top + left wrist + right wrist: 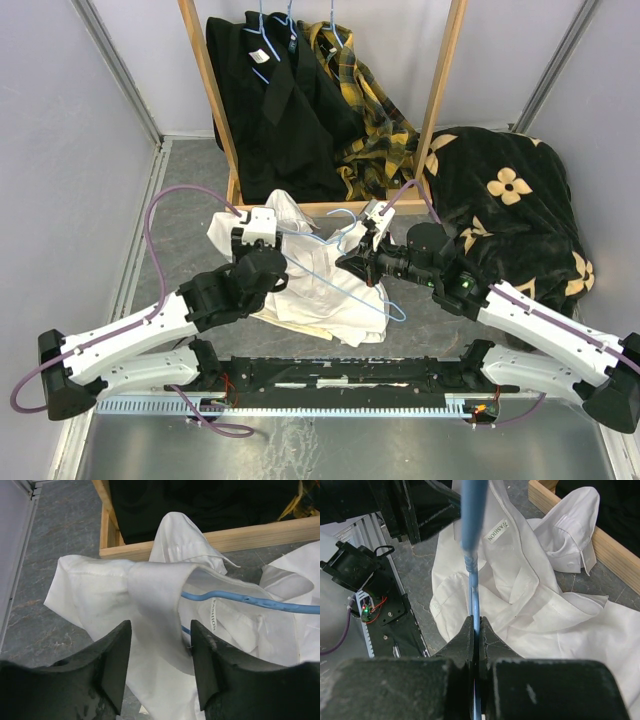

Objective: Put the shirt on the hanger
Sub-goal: Hang the shirt on the hanger.

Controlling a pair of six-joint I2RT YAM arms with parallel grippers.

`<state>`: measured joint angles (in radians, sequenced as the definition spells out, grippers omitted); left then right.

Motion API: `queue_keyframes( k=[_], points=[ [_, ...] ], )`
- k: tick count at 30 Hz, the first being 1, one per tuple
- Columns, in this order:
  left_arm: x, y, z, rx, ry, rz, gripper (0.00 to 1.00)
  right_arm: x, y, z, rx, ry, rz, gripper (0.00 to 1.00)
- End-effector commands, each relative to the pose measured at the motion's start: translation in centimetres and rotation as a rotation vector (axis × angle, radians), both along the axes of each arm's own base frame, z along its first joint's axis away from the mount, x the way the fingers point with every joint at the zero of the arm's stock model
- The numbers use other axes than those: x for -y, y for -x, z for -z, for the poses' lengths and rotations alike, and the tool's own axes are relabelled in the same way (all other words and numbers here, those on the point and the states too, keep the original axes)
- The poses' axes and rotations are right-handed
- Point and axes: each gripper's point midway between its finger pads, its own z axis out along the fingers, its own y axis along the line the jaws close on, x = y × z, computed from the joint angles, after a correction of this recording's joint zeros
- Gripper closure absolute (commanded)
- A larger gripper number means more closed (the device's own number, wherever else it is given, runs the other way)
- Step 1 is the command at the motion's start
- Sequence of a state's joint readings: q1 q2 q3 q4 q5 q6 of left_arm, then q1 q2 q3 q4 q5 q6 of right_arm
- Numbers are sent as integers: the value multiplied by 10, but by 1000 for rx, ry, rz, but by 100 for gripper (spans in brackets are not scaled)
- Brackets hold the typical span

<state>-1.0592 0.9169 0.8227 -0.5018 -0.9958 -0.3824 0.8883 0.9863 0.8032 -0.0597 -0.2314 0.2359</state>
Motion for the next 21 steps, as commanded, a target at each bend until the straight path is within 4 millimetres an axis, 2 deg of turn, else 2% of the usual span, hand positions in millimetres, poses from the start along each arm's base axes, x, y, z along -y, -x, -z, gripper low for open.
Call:
queue_keyframes(
  k=[1, 4, 6, 12, 13, 16, 21],
  points=[
    [-7, -5, -24, 65, 94, -77, 58, -4, 0, -29, 59, -91, -6, 100],
    [-4, -4, -32, 66, 113, -47, 87, -4, -2, -27, 55, -93, 0, 100],
    [1, -3, -39, 65, 136, -17, 97, -5, -3, -26, 49, -97, 3, 100],
    [26, 8, -59, 21, 215, 148, 97, -17, -4, -31, 13, -127, -15, 100],
    [35, 12, -70, 1, 231, 209, 97, -22, -6, -32, 6, -135, -19, 100],
    [49, 17, -76, -41, 234, 275, 97, -25, -8, -35, 10, -149, -23, 100],
    [87, 29, -82, -133, 264, 432, 97, -28, -14, -45, 27, -208, 4, 100]
  ],
)
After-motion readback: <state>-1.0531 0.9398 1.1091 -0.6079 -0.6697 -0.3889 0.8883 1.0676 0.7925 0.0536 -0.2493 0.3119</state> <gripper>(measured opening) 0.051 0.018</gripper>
